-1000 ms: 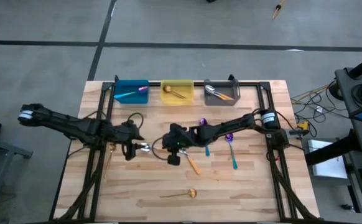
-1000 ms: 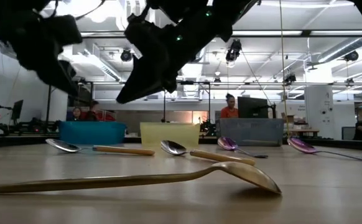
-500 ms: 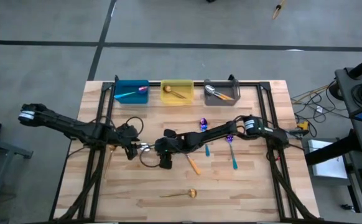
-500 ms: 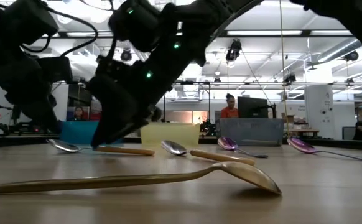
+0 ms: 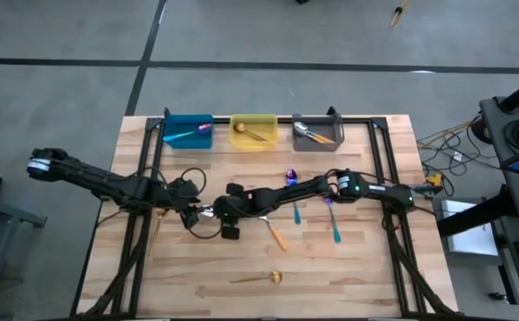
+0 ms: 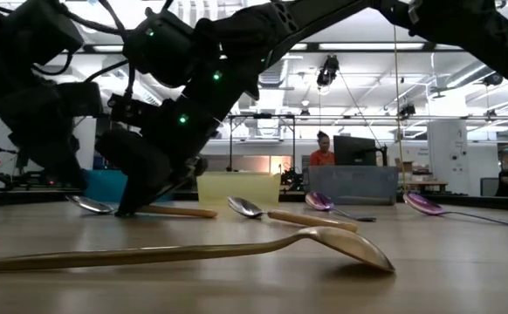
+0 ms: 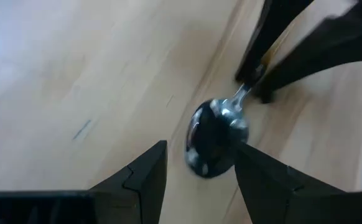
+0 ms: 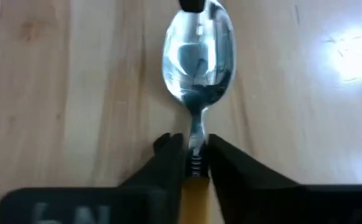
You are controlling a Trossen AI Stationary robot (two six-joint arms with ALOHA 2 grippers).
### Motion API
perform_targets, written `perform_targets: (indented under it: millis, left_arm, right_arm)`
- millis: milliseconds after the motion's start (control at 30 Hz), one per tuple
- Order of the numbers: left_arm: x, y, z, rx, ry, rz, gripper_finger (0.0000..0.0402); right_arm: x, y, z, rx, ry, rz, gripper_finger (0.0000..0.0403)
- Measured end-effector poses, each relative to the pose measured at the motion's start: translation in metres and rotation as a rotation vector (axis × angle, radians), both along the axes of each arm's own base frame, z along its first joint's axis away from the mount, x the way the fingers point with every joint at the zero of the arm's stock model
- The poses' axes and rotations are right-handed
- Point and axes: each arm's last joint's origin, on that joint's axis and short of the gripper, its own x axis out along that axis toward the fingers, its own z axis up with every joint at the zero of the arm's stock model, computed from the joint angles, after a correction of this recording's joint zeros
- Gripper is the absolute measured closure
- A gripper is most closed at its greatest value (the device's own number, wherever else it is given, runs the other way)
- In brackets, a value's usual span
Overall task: Sort silverware by color (type)
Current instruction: Put the yellow spoon into the black bin
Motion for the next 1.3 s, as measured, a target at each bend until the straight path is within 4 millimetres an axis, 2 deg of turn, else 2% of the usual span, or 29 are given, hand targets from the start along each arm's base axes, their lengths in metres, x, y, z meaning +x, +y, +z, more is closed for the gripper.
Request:
perform_targets:
  millis: [67, 100, 233, 333, 600, 733, 867, 1000, 1133, 1300]
  left_arm:
    - [0.002, 0.000, 0.004, 0.000, -0.021, 0.000, 0.0238]
    - [0.001, 0.000, 0.005, 0.001, -0.023, 0.000, 0.0238]
    - [0.006, -0.001, 0.019, 0.009, -0.071, -0.017, 0.0238]
    - [0.011, -0.002, 0.035, 0.014, -0.112, -0.046, 0.0238]
    - [0.015, -0.007, 0.090, 0.075, -0.190, -0.146, 0.0238]
    - [0.012, -0.008, 0.118, 0.111, -0.259, -0.188, 0.0238]
    - [0.005, -0.006, 0.143, 0.158, -0.303, -0.195, 0.0238]
    - [-0.005, -0.003, 0.159, 0.225, -0.323, -0.182, 0.0238]
    - [-0.011, -0.001, 0.166, 0.265, -0.359, -0.201, 0.0238]
    - [-0.013, 0.001, 0.165, 0.334, -0.356, -0.173, 0.0238]
  right_arm:
    - [0.000, 0.000, -0.001, 0.005, 0.004, 0.004, 0.0369]
    - [-0.001, 0.000, -0.002, 0.006, 0.004, 0.006, 0.0373]
    - [0.000, 0.000, 0.000, 0.004, -0.006, 0.004, 0.0373]
    - [0.002, 0.000, 0.011, -0.002, -0.032, 0.017, 0.0373]
    - [0.008, -0.001, 0.052, -0.048, -0.107, 0.102, 0.0373]
    - [0.008, -0.007, 0.086, -0.084, -0.146, 0.134, 0.0373]
    - [0.008, -0.021, 0.115, -0.119, -0.177, 0.142, 0.0373]
    - [0.003, -0.041, 0.148, -0.152, -0.177, 0.124, 0.0373]
    - [-0.007, -0.063, 0.168, -0.182, -0.112, 0.123, 0.0373]
    - [-0.028, -0.098, 0.186, -0.198, -0.038, 0.093, 0.0373]
